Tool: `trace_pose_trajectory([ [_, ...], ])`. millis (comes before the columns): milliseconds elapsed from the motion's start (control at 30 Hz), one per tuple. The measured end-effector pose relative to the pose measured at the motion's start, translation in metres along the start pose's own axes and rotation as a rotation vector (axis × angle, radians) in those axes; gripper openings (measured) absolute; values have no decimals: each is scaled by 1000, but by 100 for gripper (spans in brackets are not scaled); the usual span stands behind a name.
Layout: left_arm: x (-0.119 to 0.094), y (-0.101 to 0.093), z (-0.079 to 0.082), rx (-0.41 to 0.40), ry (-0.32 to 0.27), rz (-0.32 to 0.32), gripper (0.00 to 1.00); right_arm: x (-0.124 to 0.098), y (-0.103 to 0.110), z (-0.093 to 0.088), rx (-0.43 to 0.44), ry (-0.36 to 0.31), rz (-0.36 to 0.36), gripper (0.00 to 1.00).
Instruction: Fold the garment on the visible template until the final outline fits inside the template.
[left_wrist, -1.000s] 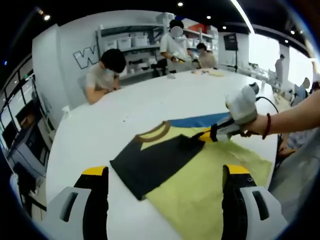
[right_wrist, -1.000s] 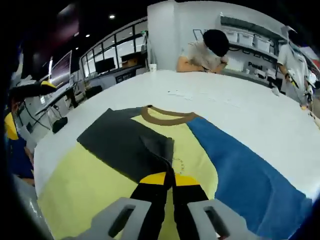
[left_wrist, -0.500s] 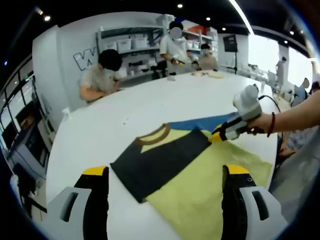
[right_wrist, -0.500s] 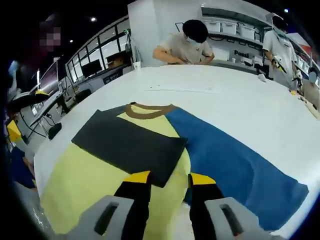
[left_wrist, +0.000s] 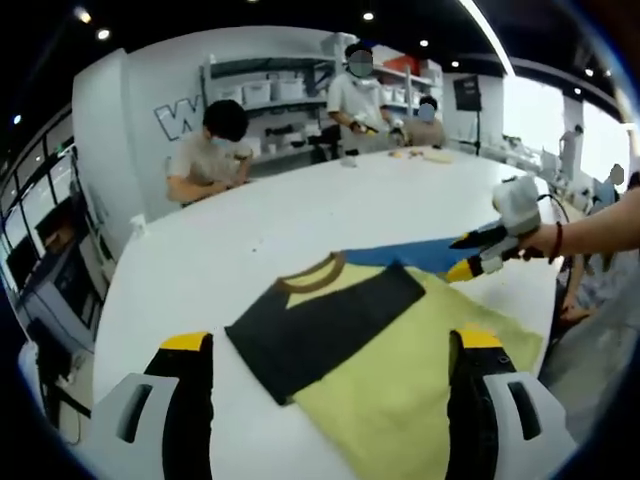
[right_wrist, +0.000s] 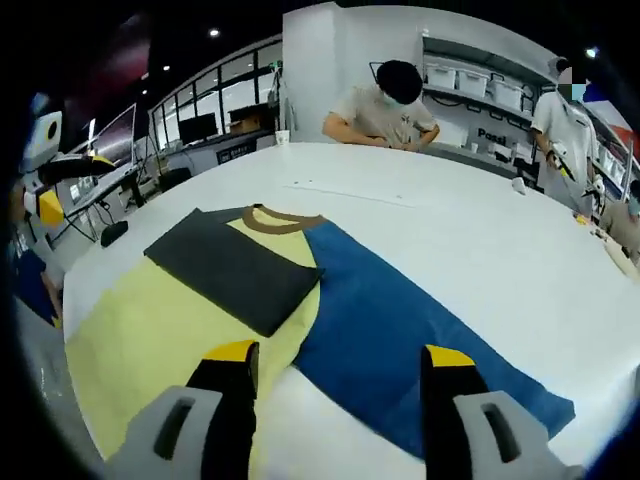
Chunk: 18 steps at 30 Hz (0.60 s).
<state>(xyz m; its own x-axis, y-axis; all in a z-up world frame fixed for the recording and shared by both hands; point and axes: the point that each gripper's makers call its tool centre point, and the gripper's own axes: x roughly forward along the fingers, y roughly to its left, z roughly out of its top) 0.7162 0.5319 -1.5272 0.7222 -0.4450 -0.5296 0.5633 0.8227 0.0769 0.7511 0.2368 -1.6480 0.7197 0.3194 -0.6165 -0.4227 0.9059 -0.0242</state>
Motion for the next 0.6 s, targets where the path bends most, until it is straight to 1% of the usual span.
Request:
trace_pose_trajectory([
  [100, -1, -2, -2, 2, 5, 0, 99, -7, -14, -5, 0, 1, -1, 69],
  [167, -2, -1, -2, -3, -4, 11, 99, -11, -24, -10, -40, 11, -4, 72],
  [200, -3, -1, -3, -1, -3, 14, 99, -14, -30, -13, -39, 10, -8, 72],
  [267, -4, 0, -4, -3, 2, 18, 99, -22, -34, -17, -41, 4, -8, 73],
  [400, -8, 0, -6, 4, 8, 25, 99, -35, -61, -27, -43, 10, -45, 72],
  [467, -8, -1, -7, 3, 9, 30, 99, -40, -77, -34, -52, 24, -69, 72],
  [533, -8, 0, -8, 2, 13, 32, 99, -47, -86, -40, -46, 33, -78, 71],
  [567, -8, 0, -8, 4, 13, 35, 99, -49, -94, -44, -41, 33, -89, 71],
  [600, -8, -1, -8, 5, 10, 35, 99, -51, -101, -48, -46, 48, -99, 71],
])
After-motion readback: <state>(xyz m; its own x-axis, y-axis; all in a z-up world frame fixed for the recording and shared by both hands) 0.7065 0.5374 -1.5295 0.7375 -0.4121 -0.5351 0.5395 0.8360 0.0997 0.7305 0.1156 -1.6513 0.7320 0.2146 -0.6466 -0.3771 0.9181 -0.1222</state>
